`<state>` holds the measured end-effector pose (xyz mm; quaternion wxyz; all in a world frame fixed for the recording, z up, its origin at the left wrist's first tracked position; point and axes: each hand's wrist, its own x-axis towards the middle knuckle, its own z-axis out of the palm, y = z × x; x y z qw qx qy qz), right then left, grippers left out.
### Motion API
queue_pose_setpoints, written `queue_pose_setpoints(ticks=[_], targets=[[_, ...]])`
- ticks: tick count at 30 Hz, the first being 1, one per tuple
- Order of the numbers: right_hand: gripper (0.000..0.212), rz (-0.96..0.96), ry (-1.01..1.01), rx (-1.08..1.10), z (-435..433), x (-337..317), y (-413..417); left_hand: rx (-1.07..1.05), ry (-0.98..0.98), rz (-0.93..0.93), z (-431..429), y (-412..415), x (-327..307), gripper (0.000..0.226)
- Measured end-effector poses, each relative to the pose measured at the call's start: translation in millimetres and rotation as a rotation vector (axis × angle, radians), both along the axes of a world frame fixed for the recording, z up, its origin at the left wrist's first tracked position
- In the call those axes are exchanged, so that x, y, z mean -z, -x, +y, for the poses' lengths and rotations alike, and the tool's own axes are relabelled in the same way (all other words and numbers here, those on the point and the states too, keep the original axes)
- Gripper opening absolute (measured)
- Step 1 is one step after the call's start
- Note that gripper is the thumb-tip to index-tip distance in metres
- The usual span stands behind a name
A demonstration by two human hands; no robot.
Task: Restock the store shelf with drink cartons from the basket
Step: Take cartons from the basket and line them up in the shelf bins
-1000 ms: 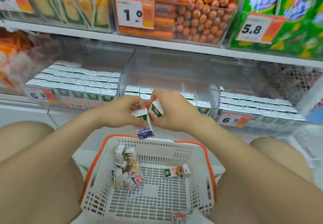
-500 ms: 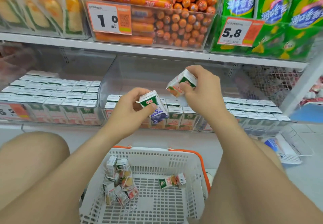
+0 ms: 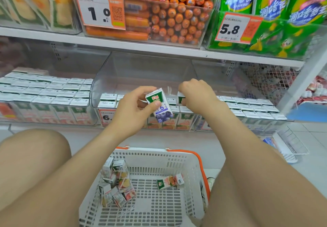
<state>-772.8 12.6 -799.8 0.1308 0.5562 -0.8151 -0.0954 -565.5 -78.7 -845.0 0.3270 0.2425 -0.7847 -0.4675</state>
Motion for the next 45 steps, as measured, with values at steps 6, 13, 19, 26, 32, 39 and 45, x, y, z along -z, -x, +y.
queue_pose_setpoints(ticks=[6,13,19,26,32,39,45], targets=[[0.028,-0.109,-0.178,-0.01,11,-5,-6,-0.028,-0.155,-0.003,2,2,-1,0.036],[0.038,-0.659,0.33,-0.109,30,-17,-16,-0.011,-0.091,0.074,20,16,-8,0.037],[0.026,-0.848,0.381,-0.174,59,-29,-11,0.061,0.063,0.145,37,46,-21,0.041],[0.028,-0.64,0.699,0.158,92,-31,52,0.172,0.633,-0.186,43,77,2,0.035],[0.038,-0.229,0.382,0.146,80,-16,95,0.246,0.787,-0.276,61,96,10,0.05],[0.034,-0.324,0.141,0.168,47,15,139,0.234,0.796,-0.25,58,103,25,0.043],[0.041,-0.522,0.001,0.204,34,13,156,0.242,0.774,-0.22,55,106,31,0.042]])
